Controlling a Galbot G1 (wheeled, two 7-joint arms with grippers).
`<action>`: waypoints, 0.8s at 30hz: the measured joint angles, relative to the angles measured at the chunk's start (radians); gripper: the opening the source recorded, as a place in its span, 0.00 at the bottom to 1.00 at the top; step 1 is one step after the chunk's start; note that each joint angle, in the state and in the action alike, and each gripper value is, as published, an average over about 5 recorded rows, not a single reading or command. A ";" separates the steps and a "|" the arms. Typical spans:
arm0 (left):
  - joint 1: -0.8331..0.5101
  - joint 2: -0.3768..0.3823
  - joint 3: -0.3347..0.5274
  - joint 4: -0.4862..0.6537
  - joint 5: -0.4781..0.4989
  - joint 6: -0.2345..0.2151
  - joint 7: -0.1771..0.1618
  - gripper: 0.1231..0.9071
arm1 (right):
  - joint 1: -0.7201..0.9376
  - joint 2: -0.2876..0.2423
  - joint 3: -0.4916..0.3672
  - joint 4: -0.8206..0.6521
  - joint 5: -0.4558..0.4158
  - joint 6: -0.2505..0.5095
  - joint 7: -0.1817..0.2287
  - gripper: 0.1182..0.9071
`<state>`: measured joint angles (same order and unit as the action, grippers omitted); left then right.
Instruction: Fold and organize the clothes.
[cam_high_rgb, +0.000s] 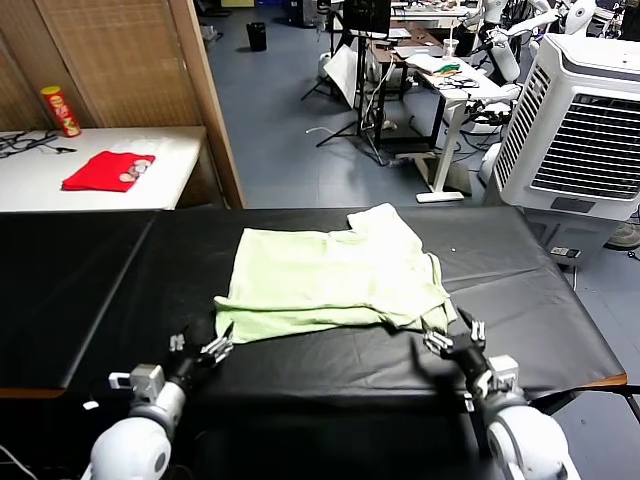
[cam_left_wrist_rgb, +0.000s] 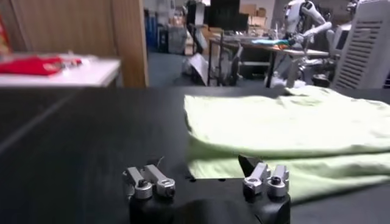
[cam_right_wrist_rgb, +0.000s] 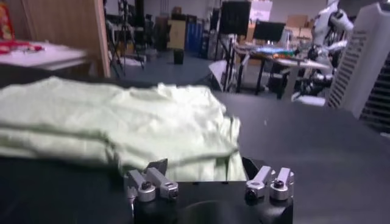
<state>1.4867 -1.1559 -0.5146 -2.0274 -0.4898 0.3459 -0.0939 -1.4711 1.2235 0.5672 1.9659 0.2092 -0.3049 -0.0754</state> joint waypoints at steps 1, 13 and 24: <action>0.005 -0.003 0.001 -0.002 -0.009 0.005 0.002 0.86 | 0.000 0.001 -0.001 -0.003 -0.001 0.001 0.000 0.78; 0.000 -0.026 0.008 0.039 -0.066 0.015 0.023 0.52 | 0.027 0.002 -0.026 -0.030 -0.008 -0.001 0.002 0.18; 0.029 0.014 0.010 0.001 0.079 0.017 -0.004 0.01 | -0.054 -0.065 0.014 0.078 0.063 -0.103 0.046 0.00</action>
<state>1.5160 -1.1418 -0.5047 -2.0260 -0.4109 0.3629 -0.0975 -1.5251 1.1587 0.5816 2.0441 0.2721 -0.4077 -0.0296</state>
